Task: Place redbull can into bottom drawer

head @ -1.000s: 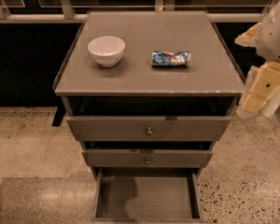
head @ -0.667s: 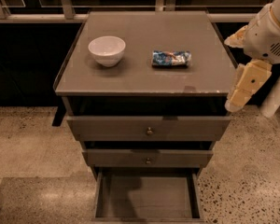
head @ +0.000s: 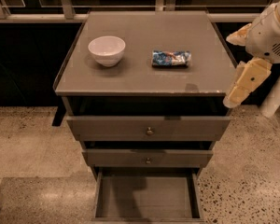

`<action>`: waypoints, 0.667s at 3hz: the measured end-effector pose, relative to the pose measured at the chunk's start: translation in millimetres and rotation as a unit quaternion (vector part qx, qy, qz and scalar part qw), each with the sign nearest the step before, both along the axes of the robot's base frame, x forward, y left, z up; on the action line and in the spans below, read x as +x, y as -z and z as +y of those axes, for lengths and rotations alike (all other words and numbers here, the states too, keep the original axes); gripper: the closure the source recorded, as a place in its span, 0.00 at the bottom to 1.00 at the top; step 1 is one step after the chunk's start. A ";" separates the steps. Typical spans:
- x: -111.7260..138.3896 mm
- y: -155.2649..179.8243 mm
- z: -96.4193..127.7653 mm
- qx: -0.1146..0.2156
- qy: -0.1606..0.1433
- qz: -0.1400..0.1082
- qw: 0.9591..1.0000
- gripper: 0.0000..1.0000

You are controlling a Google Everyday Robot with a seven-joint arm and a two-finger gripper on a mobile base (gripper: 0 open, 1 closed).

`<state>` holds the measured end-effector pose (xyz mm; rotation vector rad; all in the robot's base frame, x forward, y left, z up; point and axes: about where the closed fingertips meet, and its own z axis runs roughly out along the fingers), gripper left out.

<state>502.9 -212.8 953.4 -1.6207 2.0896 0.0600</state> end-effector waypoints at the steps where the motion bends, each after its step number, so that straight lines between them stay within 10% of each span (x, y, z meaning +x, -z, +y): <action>1: 40.4 4.0 6.5 0.040 -0.014 -0.016 0.999 0.00; 2: 88.7 14.9 16.2 0.074 -0.027 -0.012 0.997 0.00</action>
Offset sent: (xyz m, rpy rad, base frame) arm 0.1574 0.0284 -0.0293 0.2397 -0.0072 0.0910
